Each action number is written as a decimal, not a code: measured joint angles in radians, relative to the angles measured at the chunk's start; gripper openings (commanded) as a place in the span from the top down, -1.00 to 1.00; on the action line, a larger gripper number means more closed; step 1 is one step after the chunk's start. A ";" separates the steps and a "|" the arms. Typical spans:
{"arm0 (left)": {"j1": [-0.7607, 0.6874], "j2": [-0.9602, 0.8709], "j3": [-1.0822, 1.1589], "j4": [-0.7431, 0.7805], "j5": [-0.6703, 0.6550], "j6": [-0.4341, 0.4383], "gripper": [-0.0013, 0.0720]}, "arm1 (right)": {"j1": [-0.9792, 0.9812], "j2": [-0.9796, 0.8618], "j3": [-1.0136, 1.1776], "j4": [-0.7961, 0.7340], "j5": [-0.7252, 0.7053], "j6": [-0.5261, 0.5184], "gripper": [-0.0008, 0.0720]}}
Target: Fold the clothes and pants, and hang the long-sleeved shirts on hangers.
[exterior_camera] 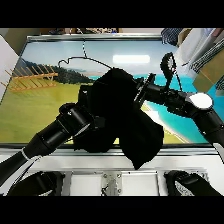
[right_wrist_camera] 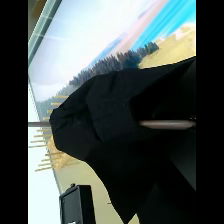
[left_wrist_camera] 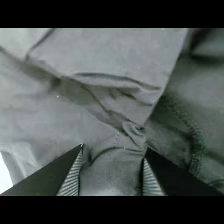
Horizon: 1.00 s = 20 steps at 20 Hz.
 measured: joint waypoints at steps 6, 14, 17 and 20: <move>0.033 0.041 -0.035 0.011 -0.021 -0.004 0.93 | 0.000 0.005 0.000 0.006 0.000 0.043 0.96; 0.254 0.240 -0.125 -0.053 0.057 0.071 0.93 | -0.001 0.090 0.000 0.006 0.011 0.088 0.96; 0.424 0.273 -0.113 -0.157 0.101 0.186 0.93 | -0.001 0.140 0.000 -0.014 0.050 0.132 0.96; 0.568 0.286 -0.108 -0.248 0.134 0.292 0.93 | -0.002 0.181 0.000 -0.067 0.096 0.194 0.96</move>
